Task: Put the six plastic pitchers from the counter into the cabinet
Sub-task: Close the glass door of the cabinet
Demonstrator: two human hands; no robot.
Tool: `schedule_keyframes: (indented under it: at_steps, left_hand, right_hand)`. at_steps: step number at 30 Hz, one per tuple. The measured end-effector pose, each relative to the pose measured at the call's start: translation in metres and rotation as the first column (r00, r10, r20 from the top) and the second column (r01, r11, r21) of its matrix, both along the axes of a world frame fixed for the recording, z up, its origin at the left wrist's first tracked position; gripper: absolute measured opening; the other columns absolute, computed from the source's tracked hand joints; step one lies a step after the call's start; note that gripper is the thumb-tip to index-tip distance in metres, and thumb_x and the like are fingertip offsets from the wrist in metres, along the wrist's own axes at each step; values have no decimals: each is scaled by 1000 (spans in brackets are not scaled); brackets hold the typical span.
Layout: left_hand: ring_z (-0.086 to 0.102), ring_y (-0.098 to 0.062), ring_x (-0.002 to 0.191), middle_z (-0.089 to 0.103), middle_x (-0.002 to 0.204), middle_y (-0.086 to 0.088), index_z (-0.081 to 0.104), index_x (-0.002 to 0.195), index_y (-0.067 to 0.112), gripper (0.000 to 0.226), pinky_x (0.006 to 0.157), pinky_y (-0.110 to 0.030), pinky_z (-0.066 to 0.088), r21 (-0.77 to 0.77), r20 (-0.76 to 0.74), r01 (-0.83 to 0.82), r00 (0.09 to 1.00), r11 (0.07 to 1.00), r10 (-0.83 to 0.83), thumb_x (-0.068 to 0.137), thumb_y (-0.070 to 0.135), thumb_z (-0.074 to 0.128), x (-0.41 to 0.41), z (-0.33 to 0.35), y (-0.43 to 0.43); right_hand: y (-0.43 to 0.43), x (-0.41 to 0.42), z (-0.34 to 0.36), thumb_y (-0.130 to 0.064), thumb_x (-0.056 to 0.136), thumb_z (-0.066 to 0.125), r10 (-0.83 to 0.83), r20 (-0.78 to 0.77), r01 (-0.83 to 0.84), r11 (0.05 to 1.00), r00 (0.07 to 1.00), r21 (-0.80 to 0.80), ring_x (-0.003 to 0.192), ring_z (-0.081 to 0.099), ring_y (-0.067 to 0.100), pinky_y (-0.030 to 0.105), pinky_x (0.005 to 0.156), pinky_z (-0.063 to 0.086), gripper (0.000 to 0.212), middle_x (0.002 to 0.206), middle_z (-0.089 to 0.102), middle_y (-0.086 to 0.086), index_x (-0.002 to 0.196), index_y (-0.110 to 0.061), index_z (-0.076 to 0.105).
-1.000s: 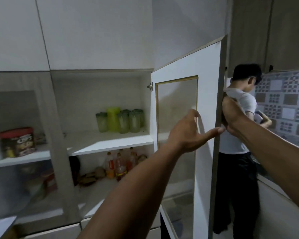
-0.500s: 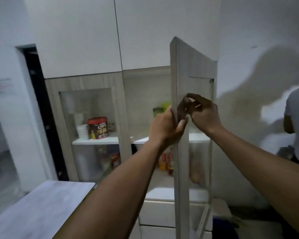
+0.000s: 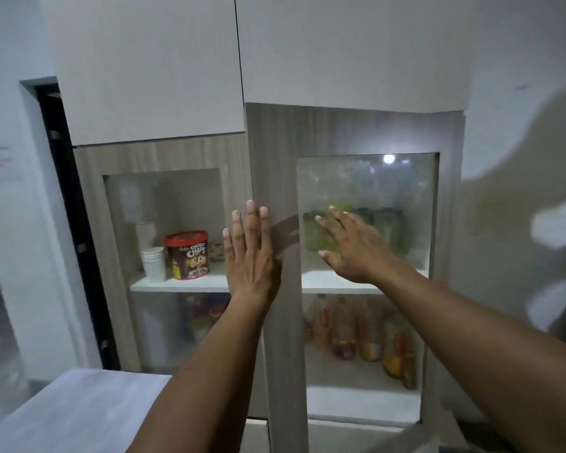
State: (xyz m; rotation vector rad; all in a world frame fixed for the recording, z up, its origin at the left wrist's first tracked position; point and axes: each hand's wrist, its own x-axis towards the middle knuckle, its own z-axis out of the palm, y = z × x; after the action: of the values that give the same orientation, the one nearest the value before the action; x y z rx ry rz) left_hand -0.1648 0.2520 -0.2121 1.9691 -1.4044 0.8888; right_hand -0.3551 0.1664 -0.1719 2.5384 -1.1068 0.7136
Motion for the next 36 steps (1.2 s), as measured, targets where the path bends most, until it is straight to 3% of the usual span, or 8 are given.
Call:
schedule_keyframes:
  at_steps: [3,7,12,23,31,36]
  left_hand:
    - [-31,-32,150,-38,162,-7,-20,158,18,103,125,-52,-8,62,108,2,994,998,-9,94,44,56,40,-2,-38]
    - [-38,-32,147,-41,159,-10,-26,156,15,108,124,-51,-13,143,79,40,996,989,-52,93,55,53,74,0,-83]
    - [-39,-28,147,-43,158,-10,-26,155,14,107,122,-49,-16,176,127,17,991,984,-40,93,38,58,121,-5,-142]
    - [-31,-29,149,-42,157,-10,-25,156,19,109,126,-49,-6,511,66,78,989,856,-130,94,41,61,160,-30,-226]
    - [-35,-30,146,-46,155,-10,-25,156,20,114,125,-47,-4,522,29,137,984,842,-178,90,31,68,168,-39,-241]
    - [-17,-34,153,-33,162,-12,-12,160,21,107,126,-48,8,556,-8,165,981,815,-193,90,33,69,165,-21,-235]
  right_hand:
    - [-44,36,0,-58,92,41,-62,-25,62,998,998,1,154,6,26,56,119,21,75,168,-4,-2,157,-36,9]
    - [-88,72,-10,-56,93,45,-94,-11,94,994,996,52,155,-1,26,58,120,15,79,167,-15,-3,157,-38,2]
    - [-134,108,-22,-53,92,49,-137,9,136,987,990,86,154,-10,25,61,119,14,86,163,-29,-7,156,-40,-5]
    - [-216,152,-32,-44,88,60,-221,-10,219,962,975,161,149,-27,22,61,116,23,93,157,-40,-10,157,-40,-2]
    - [-233,154,-43,-31,86,66,-230,-31,232,959,973,161,143,-40,20,63,114,26,104,148,-53,-14,155,-42,-12]
    - [-225,154,-28,-33,86,65,-223,-45,227,948,974,223,149,-29,22,56,108,40,93,157,-41,-10,157,-38,4]
